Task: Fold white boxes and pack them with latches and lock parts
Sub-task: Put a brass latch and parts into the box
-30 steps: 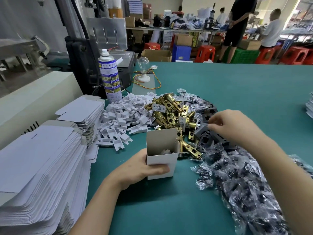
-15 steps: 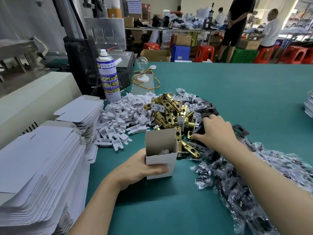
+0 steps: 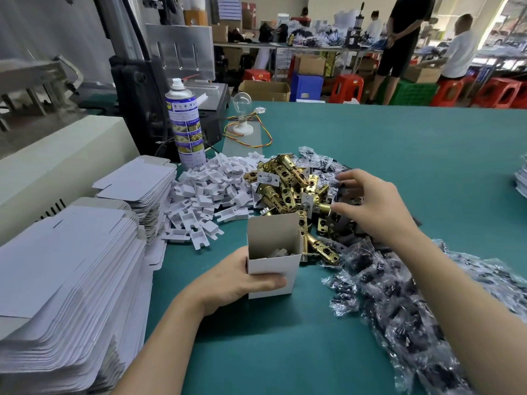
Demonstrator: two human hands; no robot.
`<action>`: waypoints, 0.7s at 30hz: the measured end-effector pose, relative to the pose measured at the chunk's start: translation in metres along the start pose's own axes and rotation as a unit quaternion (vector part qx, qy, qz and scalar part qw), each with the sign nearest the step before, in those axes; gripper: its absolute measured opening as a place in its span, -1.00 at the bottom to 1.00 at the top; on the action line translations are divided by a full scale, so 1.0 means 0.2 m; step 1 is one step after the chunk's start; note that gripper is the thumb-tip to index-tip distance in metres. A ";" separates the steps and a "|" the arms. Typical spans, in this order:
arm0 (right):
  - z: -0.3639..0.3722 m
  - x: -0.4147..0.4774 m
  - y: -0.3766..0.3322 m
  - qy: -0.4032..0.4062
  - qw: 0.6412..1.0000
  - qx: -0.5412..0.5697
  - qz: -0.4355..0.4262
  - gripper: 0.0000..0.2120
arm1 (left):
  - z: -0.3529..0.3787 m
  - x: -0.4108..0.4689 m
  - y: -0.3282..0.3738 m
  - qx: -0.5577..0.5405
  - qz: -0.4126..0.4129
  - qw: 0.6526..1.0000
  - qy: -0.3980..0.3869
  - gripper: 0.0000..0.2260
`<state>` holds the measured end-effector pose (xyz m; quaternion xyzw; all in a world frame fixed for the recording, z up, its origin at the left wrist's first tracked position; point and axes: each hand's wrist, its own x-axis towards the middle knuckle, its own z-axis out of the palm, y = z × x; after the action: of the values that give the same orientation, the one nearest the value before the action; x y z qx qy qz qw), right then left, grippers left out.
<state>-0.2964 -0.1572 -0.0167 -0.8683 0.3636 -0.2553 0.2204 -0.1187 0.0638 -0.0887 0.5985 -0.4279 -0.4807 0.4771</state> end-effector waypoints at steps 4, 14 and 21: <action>-0.04 -0.06 -0.06 -0.064 0.946 0.316 -0.020 -0.42 | 0.00 0.00 -0.01 0.003 0.002 1.000 0.000 -0.40; -0.03 -0.24 -0.18 -0.100 0.830 0.548 -0.020 -0.56 | 0.01 0.00 0.01 -0.006 0.017 1.000 0.003 -0.61; -0.04 -0.30 -0.35 -0.125 0.870 0.473 -0.061 -0.84 | 0.01 0.00 0.02 0.007 0.028 1.000 0.003 -0.66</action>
<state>-0.3022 -0.0695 0.0121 -0.7054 0.1150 -0.2994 0.6321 -0.1201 0.0622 -0.0854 0.5909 -0.4463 -0.4623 0.4878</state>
